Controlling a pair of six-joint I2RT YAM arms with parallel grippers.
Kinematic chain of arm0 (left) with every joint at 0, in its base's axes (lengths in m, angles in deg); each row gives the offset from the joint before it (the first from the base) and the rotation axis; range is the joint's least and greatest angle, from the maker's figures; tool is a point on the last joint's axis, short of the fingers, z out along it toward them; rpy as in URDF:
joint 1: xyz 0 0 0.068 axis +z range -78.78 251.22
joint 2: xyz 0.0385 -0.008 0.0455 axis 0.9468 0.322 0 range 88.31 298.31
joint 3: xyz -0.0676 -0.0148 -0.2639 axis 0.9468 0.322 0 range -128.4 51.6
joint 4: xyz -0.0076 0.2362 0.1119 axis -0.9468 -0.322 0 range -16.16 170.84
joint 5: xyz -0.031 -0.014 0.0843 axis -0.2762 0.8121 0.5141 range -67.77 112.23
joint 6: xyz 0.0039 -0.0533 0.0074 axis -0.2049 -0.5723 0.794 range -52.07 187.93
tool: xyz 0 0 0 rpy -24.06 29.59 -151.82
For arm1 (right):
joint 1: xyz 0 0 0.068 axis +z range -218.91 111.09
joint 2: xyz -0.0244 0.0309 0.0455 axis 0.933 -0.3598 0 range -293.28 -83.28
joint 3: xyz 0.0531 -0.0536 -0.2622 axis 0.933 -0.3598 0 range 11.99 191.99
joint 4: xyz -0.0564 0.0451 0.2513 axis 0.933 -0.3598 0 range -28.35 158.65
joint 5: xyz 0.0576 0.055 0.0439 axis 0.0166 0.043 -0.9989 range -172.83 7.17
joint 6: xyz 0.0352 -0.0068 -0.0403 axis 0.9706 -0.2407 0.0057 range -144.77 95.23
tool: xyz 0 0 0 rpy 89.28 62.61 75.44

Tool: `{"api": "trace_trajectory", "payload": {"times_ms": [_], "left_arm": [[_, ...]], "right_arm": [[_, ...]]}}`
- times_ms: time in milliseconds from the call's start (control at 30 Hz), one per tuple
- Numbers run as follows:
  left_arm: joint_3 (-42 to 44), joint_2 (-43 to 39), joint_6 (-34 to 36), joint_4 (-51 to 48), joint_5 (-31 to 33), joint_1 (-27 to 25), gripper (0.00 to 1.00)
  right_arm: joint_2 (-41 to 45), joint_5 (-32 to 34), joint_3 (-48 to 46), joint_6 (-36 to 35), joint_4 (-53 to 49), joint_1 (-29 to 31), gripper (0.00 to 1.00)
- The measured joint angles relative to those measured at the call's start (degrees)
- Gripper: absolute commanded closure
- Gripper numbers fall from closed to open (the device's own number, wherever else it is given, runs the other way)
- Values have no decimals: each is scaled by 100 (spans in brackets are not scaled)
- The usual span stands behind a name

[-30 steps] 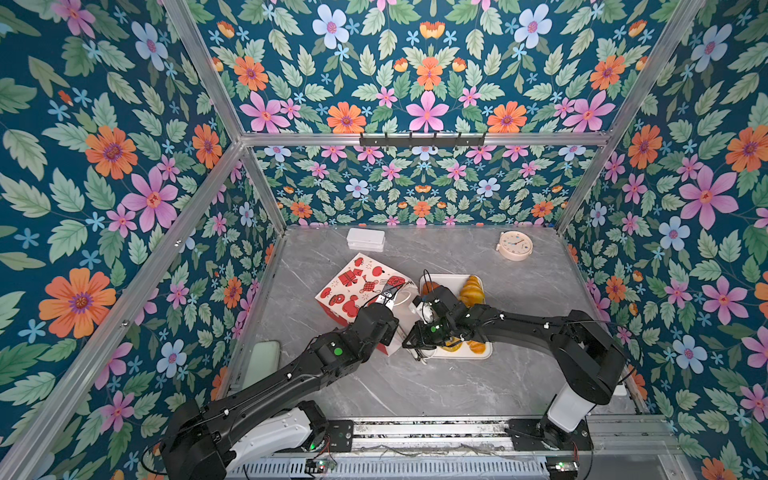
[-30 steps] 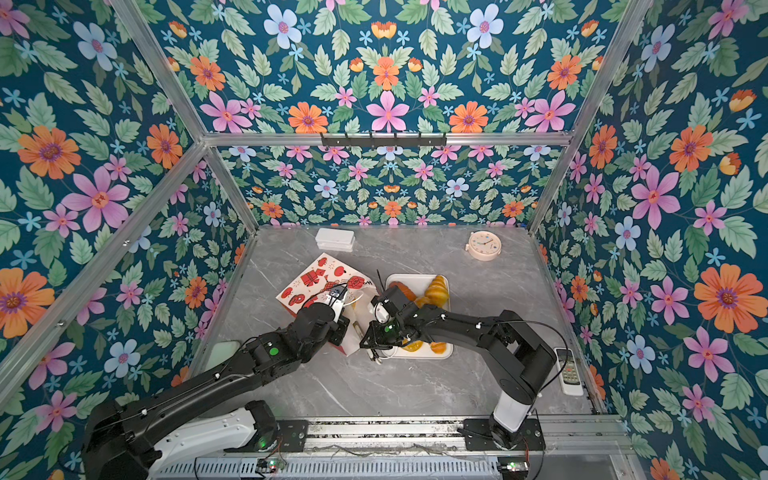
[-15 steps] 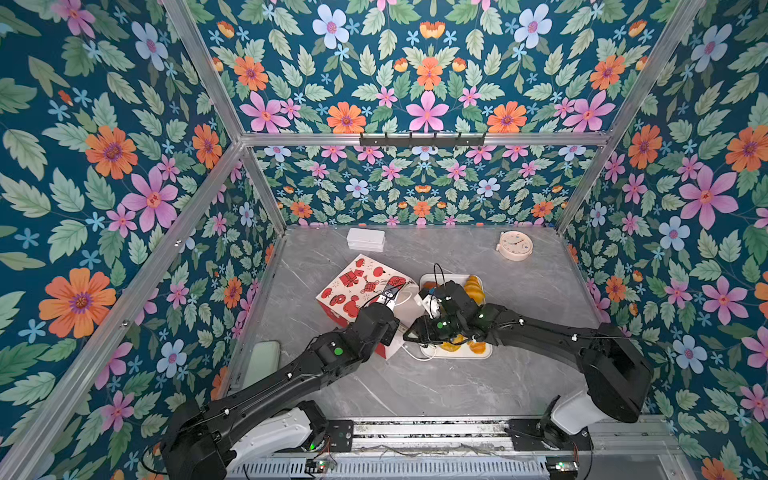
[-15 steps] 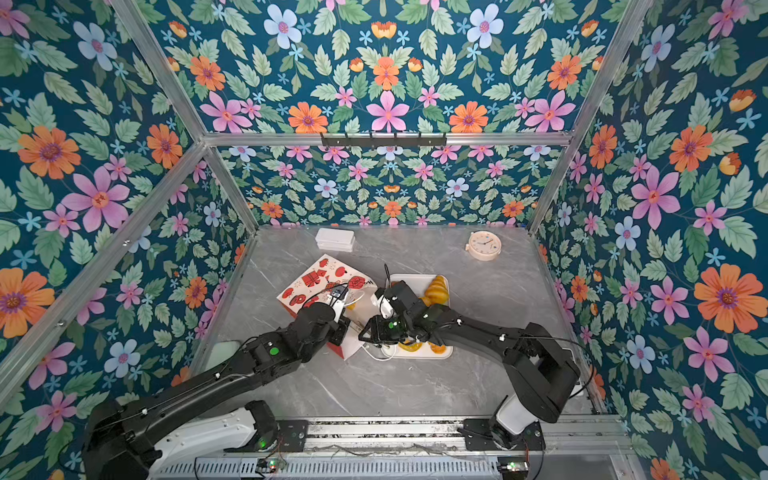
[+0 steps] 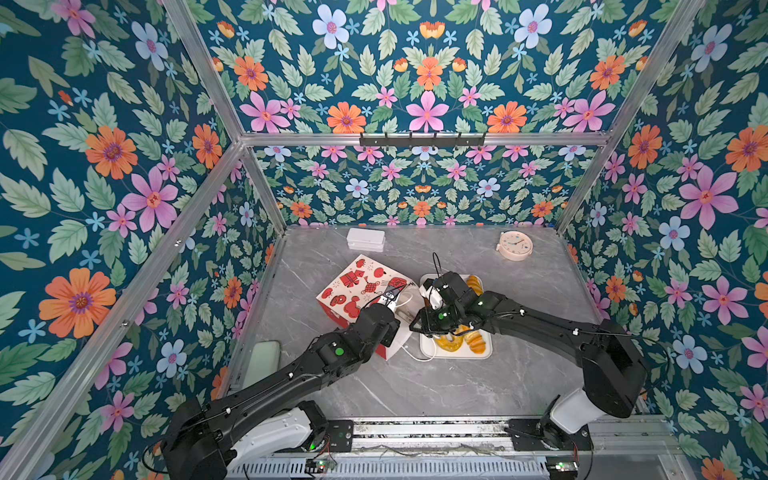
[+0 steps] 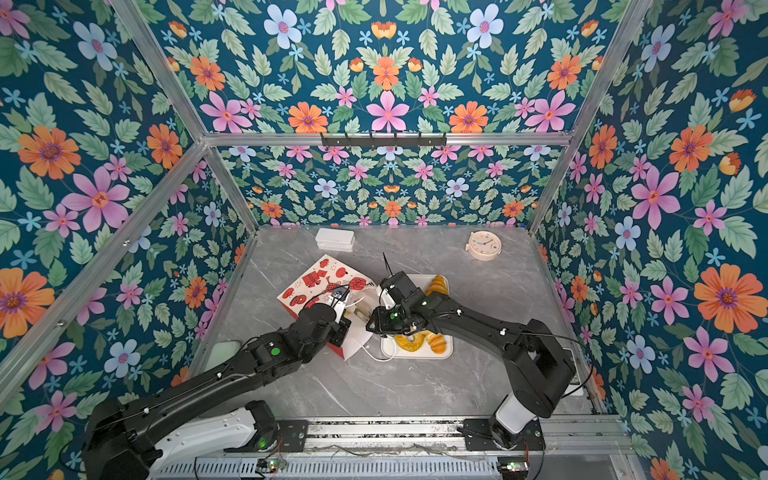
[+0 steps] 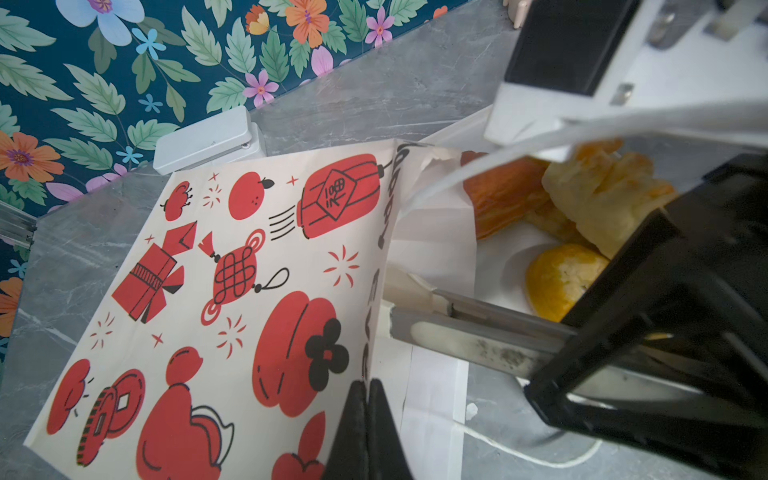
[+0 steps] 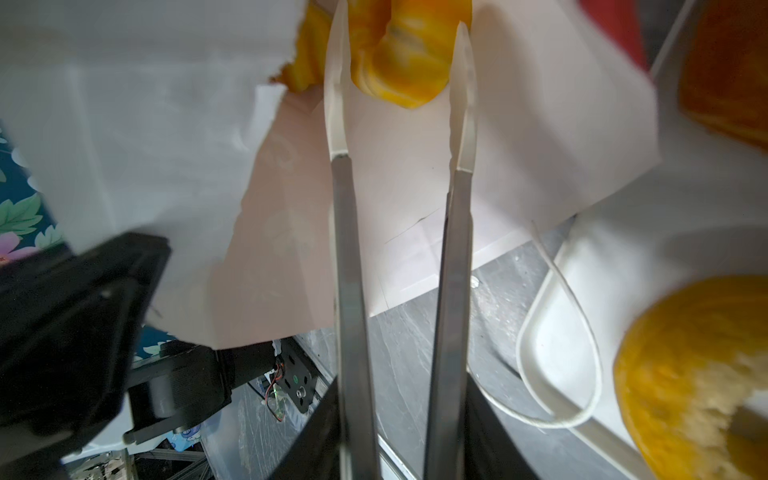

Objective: Take the fake bread out of the paper bag

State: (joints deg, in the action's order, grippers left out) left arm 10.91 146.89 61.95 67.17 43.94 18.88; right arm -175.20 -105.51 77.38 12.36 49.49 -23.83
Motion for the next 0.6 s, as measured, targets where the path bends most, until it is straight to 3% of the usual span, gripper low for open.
{"api": "trace_trajectory", "payload": {"times_ms": [367, 533, 600], "left_arm": [[107, -13, 17, 116, -28, 0, 98], [155, -20, 24, 138, -46, 2, 98], [166, -28, 37, 149, -50, 2, 98]], "right_arm": [[-872, 173, 922, -442, -793, -4, 60], [-1141, 212, 1207, -605, -1040, -9, 64], [-1198, 229, 1272, -645, -1115, -9, 71]]}}
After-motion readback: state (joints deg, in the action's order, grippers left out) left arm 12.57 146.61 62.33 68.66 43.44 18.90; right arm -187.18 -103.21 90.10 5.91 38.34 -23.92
